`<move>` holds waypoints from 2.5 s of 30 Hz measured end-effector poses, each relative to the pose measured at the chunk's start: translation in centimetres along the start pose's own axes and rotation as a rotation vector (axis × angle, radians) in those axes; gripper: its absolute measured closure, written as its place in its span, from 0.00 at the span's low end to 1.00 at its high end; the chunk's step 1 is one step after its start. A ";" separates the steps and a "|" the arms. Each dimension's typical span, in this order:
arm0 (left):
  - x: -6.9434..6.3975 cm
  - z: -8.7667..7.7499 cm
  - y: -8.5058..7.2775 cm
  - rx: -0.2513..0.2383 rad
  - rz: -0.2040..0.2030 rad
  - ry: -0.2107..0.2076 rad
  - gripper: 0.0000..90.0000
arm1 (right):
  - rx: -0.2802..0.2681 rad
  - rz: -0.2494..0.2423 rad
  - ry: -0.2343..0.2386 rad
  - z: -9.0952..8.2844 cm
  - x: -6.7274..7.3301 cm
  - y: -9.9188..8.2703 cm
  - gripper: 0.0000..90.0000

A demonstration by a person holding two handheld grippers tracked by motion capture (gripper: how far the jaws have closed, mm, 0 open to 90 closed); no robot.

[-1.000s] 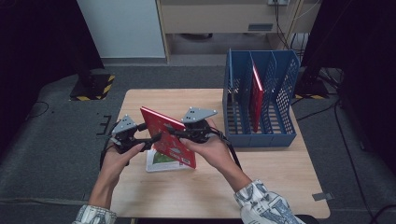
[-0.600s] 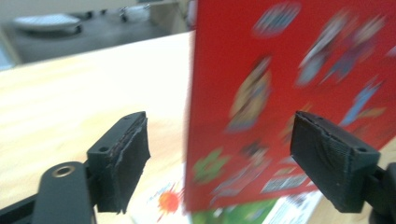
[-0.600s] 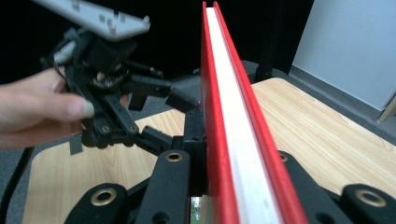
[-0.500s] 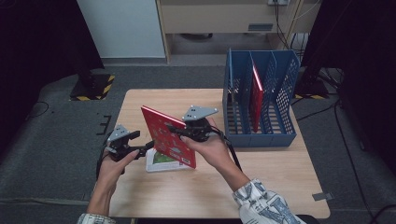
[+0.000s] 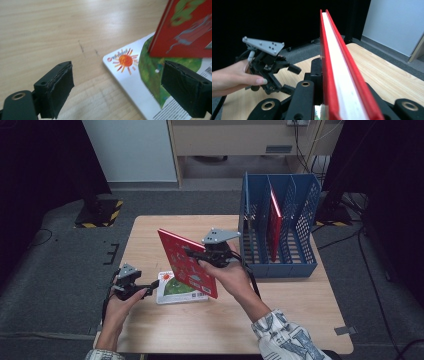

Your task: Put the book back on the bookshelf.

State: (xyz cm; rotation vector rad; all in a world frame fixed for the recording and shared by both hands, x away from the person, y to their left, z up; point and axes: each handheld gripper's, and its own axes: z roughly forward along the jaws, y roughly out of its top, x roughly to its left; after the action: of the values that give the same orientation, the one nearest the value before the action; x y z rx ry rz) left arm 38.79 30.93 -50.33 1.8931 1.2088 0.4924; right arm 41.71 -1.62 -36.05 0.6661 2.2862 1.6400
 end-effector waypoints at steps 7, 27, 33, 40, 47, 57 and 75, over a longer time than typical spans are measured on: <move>0.9 0.1 -0.6 0.017 -0.039 0.040 0.10 | -0.011 0.007 -0.027 -1.1 -0.8 0.2 0.88; 1.6 0.3 -1.5 0.096 -0.015 0.125 0.06 | -0.023 0.019 -0.065 -2.7 -1.7 0.3 0.88; 1.8 0.4 -1.6 0.128 0.006 0.169 0.07 | -0.031 0.019 -0.074 -3.3 -1.9 0.4 0.88; 1.9 0.4 -1.8 0.138 0.001 0.184 0.07 | -0.038 0.028 -0.080 -3.9 -2.2 0.4 0.88; 1.9 0.5 -1.9 0.150 0.009 0.189 0.07 | -0.043 0.030 -0.086 -4.5 -2.4 0.5 0.88; 2.2 0.5 -2.2 0.161 -0.021 0.207 0.05 | -0.044 0.027 -0.096 -5.7 -2.3 0.3 0.88; 2.2 0.7 -2.3 0.181 -0.023 0.211 0.05 | -0.063 0.049 -0.115 -8.4 -2.8 -0.5 0.88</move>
State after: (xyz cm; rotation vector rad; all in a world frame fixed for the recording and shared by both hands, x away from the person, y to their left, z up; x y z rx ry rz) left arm 39.00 33.08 -52.85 2.0151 1.4533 0.5991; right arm 40.18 -10.05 -33.89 0.7867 2.1450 1.6428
